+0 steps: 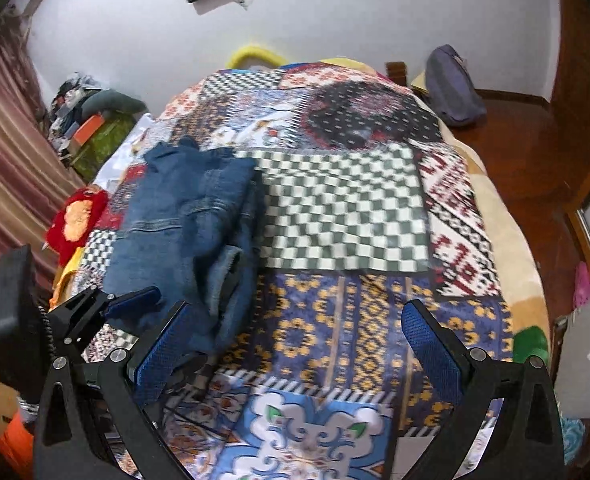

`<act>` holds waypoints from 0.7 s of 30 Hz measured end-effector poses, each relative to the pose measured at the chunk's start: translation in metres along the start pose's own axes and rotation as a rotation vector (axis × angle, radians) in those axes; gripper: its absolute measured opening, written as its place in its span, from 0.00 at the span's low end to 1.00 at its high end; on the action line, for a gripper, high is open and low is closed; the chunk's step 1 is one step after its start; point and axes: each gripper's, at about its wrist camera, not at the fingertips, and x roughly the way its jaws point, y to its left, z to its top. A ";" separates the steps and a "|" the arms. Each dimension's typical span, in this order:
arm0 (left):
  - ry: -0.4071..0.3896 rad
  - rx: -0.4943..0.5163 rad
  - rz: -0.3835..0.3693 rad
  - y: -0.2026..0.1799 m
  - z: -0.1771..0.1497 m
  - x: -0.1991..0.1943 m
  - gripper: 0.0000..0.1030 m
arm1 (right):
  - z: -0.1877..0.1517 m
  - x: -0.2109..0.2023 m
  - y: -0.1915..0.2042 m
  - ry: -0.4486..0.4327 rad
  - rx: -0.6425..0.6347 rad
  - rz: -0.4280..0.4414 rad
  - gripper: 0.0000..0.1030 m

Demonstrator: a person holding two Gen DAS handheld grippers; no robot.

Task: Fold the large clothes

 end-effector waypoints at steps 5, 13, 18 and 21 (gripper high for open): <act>-0.084 -0.073 0.081 0.037 -0.001 -0.043 0.87 | 0.007 0.010 0.038 -0.002 -0.061 0.058 1.00; -0.047 -0.181 0.267 0.109 -0.029 -0.054 0.91 | 0.004 0.079 0.073 0.139 -0.116 0.111 1.00; 0.054 -0.243 0.301 0.134 -0.058 -0.033 0.91 | -0.005 0.104 0.051 0.216 -0.094 0.037 0.99; 0.071 -0.232 0.304 0.140 -0.071 -0.034 0.92 | -0.006 0.098 0.028 0.227 -0.064 0.028 1.00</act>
